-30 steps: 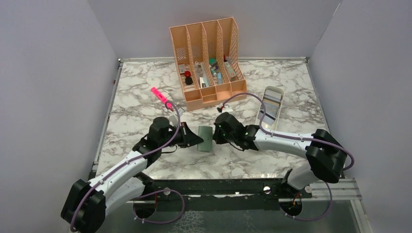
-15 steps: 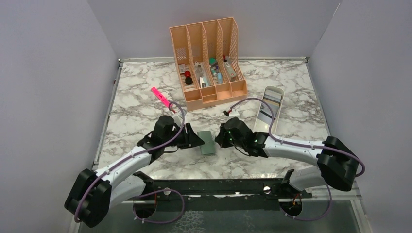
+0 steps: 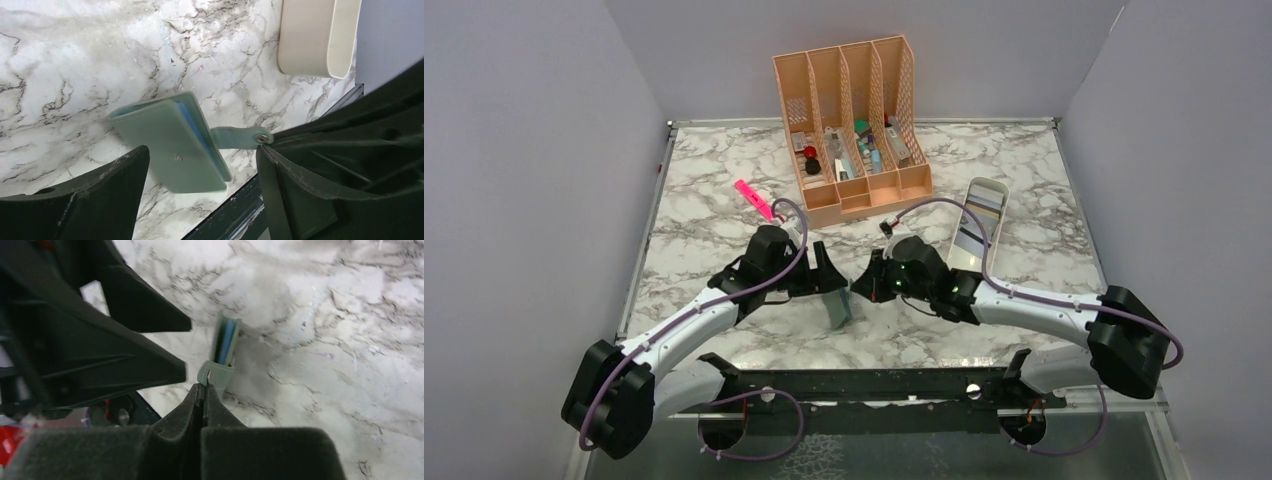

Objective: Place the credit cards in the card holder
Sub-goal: Open the card holder at the center of the board.

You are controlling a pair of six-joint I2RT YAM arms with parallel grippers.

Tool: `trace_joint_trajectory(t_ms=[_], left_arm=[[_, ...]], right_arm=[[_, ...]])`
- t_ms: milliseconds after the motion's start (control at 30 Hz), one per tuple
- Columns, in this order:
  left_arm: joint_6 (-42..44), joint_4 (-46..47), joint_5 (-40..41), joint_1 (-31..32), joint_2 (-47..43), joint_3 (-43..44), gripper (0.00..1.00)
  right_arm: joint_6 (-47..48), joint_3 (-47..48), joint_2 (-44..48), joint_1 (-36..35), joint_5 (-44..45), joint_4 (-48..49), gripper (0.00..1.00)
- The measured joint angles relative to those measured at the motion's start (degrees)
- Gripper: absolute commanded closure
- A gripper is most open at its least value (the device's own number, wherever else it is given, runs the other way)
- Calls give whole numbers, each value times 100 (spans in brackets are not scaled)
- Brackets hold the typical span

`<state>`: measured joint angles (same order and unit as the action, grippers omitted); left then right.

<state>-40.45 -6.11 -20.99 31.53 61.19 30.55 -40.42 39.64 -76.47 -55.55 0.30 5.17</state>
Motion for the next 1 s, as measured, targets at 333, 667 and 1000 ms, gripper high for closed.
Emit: trace_joint_trajectory(t_ms=[333, 667, 1000], left_arm=[[52, -210, 151, 0, -136, -238, 18], [114, -380, 420, 0, -195, -369, 21], [107, -378, 455, 0, -210, -444, 25]], right_arm=[[-389, -59, 201, 2, -284, 393, 99], [-459, -166, 286, 2, 299, 85, 99], [-457, -481, 407, 46, 1047, -658, 99]])
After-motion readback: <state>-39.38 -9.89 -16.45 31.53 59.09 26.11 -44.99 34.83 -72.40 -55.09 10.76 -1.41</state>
